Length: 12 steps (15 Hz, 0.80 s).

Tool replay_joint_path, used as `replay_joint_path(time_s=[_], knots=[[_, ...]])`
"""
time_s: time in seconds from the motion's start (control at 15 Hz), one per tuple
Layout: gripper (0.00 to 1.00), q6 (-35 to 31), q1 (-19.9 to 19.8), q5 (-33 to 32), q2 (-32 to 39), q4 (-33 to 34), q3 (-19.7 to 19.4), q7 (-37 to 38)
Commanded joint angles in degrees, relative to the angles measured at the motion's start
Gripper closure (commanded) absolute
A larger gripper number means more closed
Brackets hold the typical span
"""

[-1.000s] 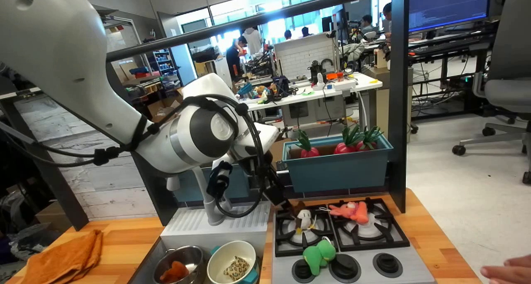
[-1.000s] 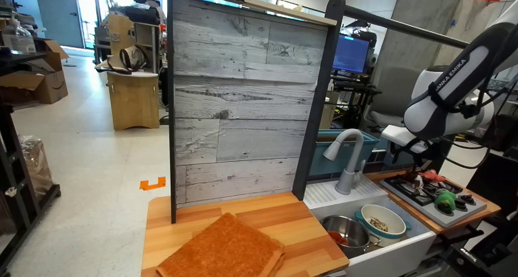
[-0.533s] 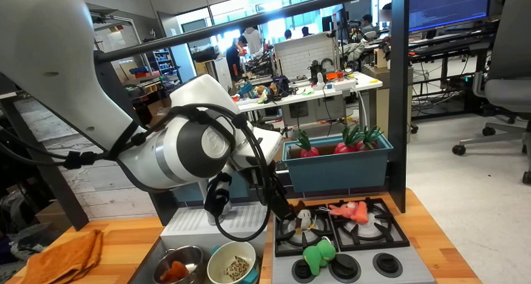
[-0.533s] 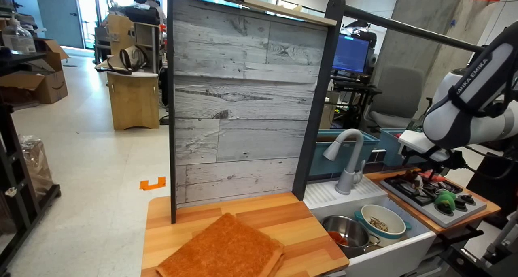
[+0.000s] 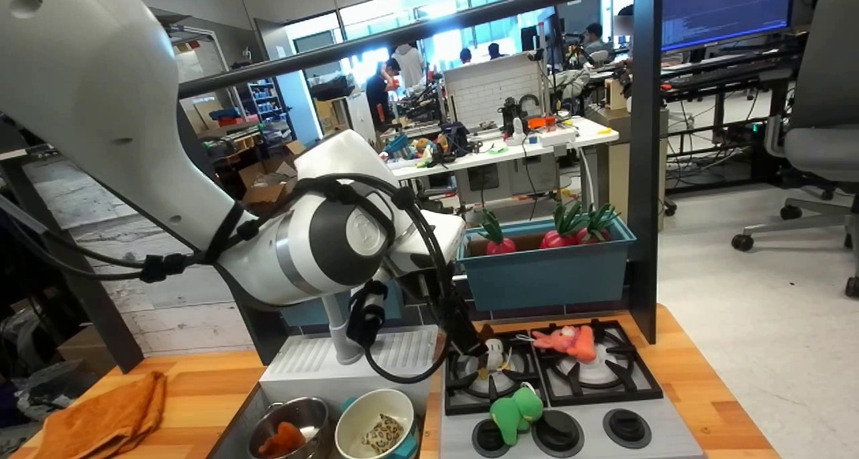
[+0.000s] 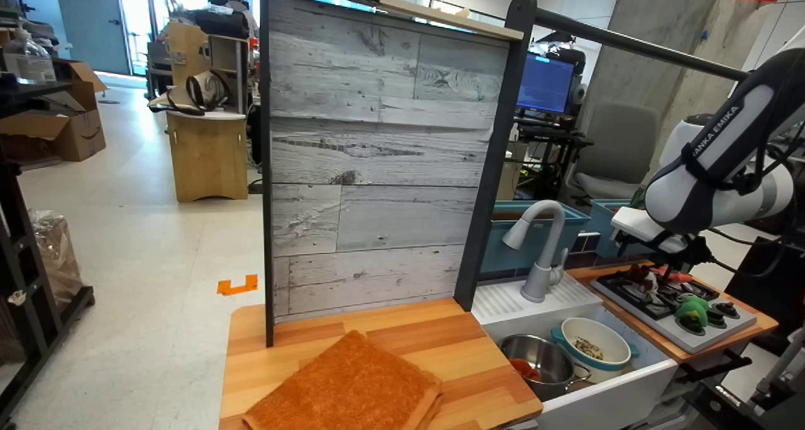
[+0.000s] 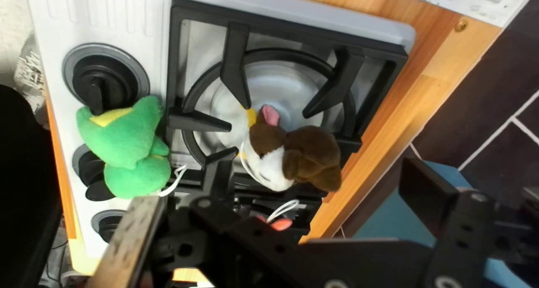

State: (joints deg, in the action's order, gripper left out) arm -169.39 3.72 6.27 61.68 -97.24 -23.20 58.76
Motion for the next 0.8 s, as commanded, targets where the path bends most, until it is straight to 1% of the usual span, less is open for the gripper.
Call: replay_joint_path(time_s=[0.0,0.07,0.2,0.4,0.53,0.67,0.73], knots=[[0.16,4.1,-1.7,0.8,4.7,7.8,-0.4,-1.6],[0.22,5.0,-2.2,0.6,5.7,9.3,-0.3,-1.7],[0.40,6.7,-2.8,0.3,7.2,11.5,-0.2,-1.9],[0.63,7.8,-3.1,-0.1,8.2,12.7,-0.2,-2.5],[0.78,7.6,-2.9,-0.2,7.4,11.7,0.0,-3.4],[0.92,6.5,-2.0,-0.4,5.2,8.2,-0.1,-4.5],[0.97,5.1,-1.2,-0.6,2.2,3.4,0.5,-6.2]])
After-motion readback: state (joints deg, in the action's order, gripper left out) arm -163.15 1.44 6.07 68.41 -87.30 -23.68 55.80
